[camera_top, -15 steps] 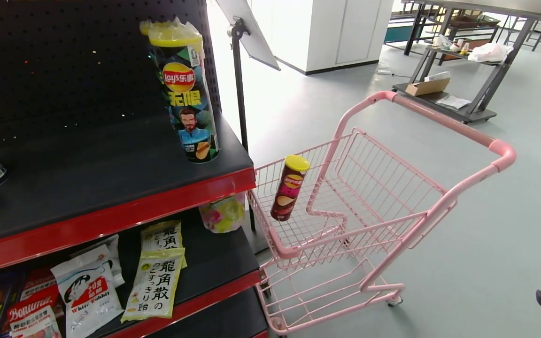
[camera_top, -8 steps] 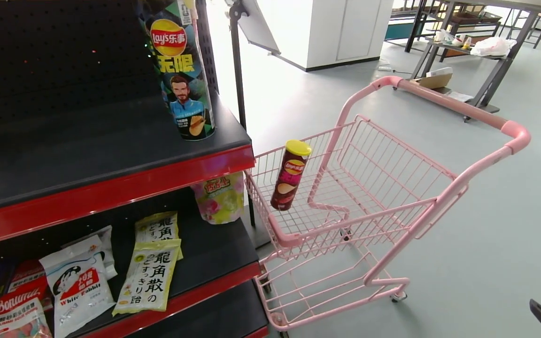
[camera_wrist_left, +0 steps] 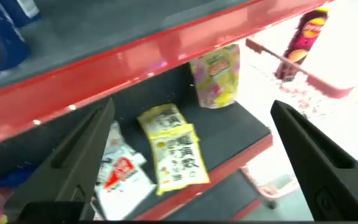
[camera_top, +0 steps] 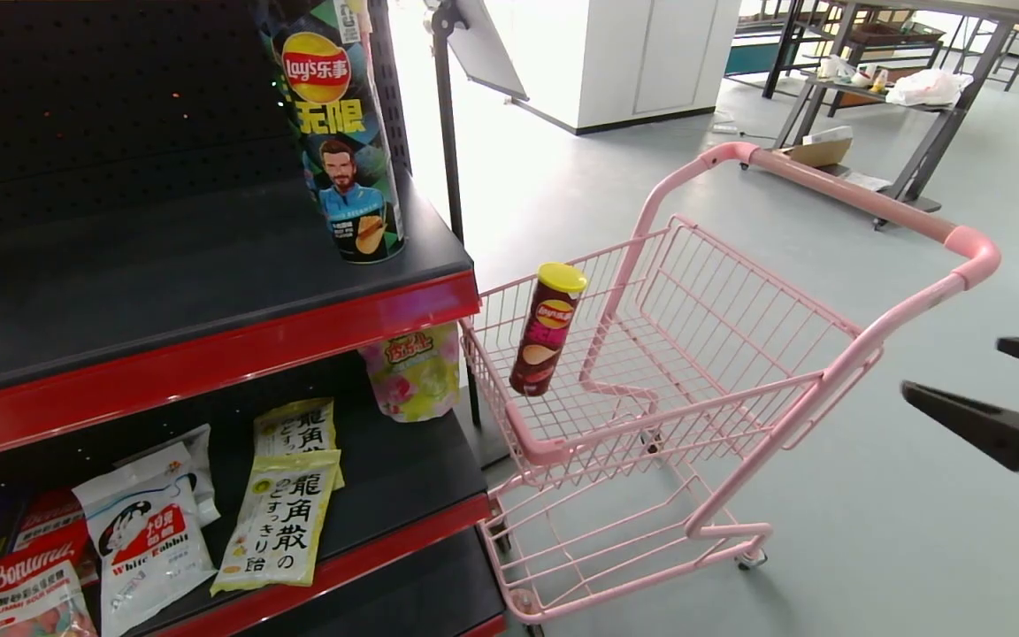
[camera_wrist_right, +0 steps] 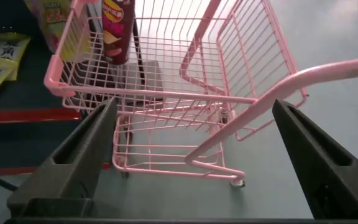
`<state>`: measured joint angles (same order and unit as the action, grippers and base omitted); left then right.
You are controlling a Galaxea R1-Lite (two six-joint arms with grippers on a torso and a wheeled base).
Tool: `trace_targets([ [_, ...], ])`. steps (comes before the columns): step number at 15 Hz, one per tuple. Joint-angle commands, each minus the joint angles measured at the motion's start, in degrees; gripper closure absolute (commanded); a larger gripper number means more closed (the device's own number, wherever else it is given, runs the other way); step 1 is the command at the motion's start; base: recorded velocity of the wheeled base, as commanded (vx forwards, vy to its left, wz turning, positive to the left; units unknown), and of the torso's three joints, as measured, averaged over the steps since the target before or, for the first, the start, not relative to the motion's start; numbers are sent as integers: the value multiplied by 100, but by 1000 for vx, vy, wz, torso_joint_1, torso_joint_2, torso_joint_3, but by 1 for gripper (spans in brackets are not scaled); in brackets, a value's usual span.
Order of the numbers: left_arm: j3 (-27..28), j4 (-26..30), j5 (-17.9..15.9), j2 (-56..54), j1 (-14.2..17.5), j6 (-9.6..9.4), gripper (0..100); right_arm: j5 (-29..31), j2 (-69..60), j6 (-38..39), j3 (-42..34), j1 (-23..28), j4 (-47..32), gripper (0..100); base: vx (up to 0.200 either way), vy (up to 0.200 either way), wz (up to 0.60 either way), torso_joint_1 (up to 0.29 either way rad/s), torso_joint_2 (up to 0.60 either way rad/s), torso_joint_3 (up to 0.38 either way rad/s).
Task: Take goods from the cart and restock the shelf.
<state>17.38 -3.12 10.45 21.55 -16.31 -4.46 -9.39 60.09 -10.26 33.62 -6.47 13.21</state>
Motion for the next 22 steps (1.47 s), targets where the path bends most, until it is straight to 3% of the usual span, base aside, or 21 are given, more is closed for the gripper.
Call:
trace_targets([
  [1, -68, 57, -60, 130, -12, 16, 0, -186, 2402, 165, 1340, -399, 472, 0, 0, 0, 0, 0, 0, 0],
  [3, -25, 461, -403, 121, -12, 16, 0, -503, 3694, 552, 2052, -777, 1456, 0, 0, 0, 0, 0, 0, 0],
  [6, 81, 708, -377, 139, -4, 7, 0, -731, 4582, 1000, 2746, -1005, 1605, 0, 0, 0, 0, 0, 0, 0],
  [10, 125, 778, -368, 139, -4, -160, 0, -1021, 5698, 1009, 3414, -1005, 2124, 0, 0, 0, 0, 0, 0, 0],
  [14, 151, 778, -324, 147, 23, -301, 0, -1012, 6217, 1132, 3889, -1110, 2212, 0, 0, 0, 0, 0, 0, 0],
  [22, 178, 778, -315, 262, 23, -310, 0, -995, 6823, 1264, 4372, -1357, 2229, 0, 0, 0, 0, 0, 0, 0],
])
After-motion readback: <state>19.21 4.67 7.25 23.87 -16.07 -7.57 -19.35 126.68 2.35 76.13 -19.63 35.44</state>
